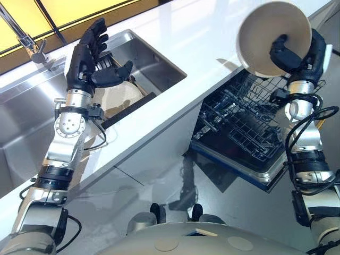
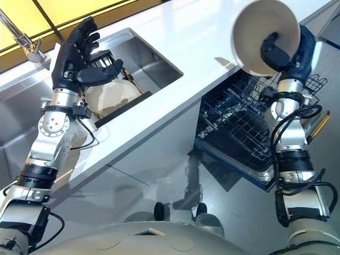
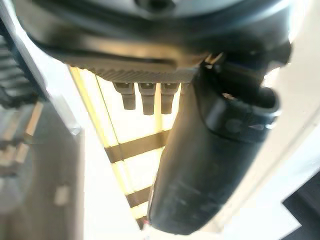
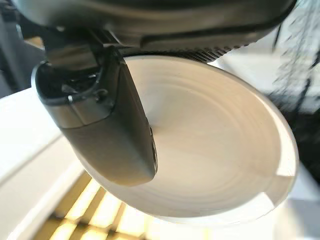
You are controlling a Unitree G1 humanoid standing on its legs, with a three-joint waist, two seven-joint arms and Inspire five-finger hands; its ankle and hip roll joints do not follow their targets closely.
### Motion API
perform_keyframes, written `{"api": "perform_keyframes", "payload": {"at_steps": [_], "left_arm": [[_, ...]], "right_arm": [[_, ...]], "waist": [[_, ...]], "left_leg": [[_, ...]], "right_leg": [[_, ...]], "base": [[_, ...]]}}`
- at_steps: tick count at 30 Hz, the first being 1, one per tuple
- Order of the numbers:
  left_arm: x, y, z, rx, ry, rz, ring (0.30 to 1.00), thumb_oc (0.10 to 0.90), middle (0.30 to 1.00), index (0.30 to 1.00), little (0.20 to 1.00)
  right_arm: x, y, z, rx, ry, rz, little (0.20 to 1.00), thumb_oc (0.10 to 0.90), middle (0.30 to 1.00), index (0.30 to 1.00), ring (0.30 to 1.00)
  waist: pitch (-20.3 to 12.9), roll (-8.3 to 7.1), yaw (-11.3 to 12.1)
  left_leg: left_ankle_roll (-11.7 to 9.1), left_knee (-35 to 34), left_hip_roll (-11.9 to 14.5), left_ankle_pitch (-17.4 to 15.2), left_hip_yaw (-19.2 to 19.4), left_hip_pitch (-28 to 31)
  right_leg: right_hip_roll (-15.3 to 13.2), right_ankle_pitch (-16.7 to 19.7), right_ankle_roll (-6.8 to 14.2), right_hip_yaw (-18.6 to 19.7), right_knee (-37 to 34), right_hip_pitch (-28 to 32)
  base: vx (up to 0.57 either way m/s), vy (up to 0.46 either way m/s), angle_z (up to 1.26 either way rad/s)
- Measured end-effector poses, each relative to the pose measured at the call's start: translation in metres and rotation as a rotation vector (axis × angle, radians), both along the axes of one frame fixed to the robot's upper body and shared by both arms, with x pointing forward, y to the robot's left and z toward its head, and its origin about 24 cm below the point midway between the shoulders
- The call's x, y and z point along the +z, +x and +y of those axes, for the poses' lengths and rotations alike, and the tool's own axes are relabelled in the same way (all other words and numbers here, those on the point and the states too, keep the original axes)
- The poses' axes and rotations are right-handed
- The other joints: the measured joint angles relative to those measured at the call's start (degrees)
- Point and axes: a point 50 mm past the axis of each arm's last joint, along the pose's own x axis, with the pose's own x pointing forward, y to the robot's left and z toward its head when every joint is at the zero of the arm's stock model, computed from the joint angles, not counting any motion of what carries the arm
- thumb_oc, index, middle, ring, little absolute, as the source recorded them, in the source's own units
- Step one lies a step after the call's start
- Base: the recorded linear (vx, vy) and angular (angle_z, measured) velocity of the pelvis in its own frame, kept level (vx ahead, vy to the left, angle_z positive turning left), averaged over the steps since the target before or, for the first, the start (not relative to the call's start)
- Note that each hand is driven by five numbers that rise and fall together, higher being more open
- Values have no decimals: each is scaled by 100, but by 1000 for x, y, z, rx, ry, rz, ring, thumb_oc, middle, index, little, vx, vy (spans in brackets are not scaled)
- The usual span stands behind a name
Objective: Pick up plates and place into dishwasher.
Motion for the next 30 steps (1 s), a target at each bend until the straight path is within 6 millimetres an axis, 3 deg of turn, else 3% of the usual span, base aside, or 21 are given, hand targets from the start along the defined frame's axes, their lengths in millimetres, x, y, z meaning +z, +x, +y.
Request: {"api": "perform_keyframes", "payload": {"at_steps": [5, 8, 11, 14, 15, 18, 19, 21, 26, 30], "left_arm": [[3, 0, 10, -2, 12, 14, 900, 800, 900, 900, 900], [7, 0, 10, -19, 23, 9, 900, 800, 900, 900, 900], [11, 1, 14, -11, 45, 8, 900, 800, 900, 900, 900], [21, 3, 17, 1, 51, -20, 900, 800, 900, 900, 900], [26, 3, 21, 20, 49, -37, 900, 800, 900, 900, 900], [20, 7, 32, 69, 37, -12, 900, 800, 900, 900, 900], [16, 8, 34, 82, 29, 2, 900, 800, 900, 900, 900], [10, 8, 33, 83, 14, 16, 900, 800, 900, 900, 900], [8, 9, 29, 71, -4, 15, 900, 800, 900, 900, 900], [8, 9, 30, 75, -6, 16, 900, 800, 900, 900, 900]], "right_arm": [[-9, -9, -37, -163, 4, 76, 200, 100, 300, 300, 300], [1, -16, -53, -231, -17, 54, 200, 100, 300, 300, 300], [7, -20, -61, -267, -50, 52, 200, 100, 300, 300, 300], [15, -24, -69, -307, -101, 41, 200, 100, 300, 300, 300], [15, -24, -68, -309, -123, 45, 200, 100, 300, 300, 300], [11, -23, -68, -308, -160, 74, 200, 100, 300, 300, 300], [8, -24, -69, -313, -166, 89, 200, 100, 300, 300, 300], [-1, -26, -75, -332, -159, 137, 200, 100, 300, 300, 300], [-6, -24, -75, -308, -242, 209, 200, 100, 300, 300, 300], [-14, -31, -83, -373, -318, 288, 200, 100, 300, 300, 300]], "waist": [[253, 81, -19], [478, 259, -91], [492, 245, -147], [508, 136, -133], [529, 67, -131], [528, 60, -308], [527, 45, -394], [509, 136, -446], [514, 130, -572], [527, 85, -608]], "left_leg": [[131, 9, -83, -33, -3, 39], [269, 192, -27, -124, 6, 24], [369, 299, -93, -179, 9, 28], [424, 285, -206, -219, -10, 25], [435, 273, -249, -243, -97, 11], [345, 340, -286, -357, -580, 26], [283, 431, -302, -449, -701, 40], [132, 604, -152, -603, -833, 34], [-174, 920, -25, -548, -734, -67], [-183, 1279, -17, -552, -735, -197]], "right_leg": [[-113, -113, 151, 33, 477, -161], [-217, -204, 278, 71, 1590, -660], [-330, -219, 287, 147, 2128, -917], [-411, -295, 322, 238, 1730, -911], [-338, -291, 321, 311, 1322, -917], [-97, -163, 248, 647, 632, -918], [-79, 150, 24, 683, 565, -800], [58, 5, -33, 643, 619, -636], [135, -73, -80, 577, 605, -415], [151, -95, -63, 499, 588, -212]], "base": [[45, 160, 3], [72, 51, -2], [147, -90, -3], [283, -228, -5], [332, -272, 3], [340, -320, 36], [321, -379, 63], [324, -449, 47], [226, -351, 35], [176, -282, 34]]}}
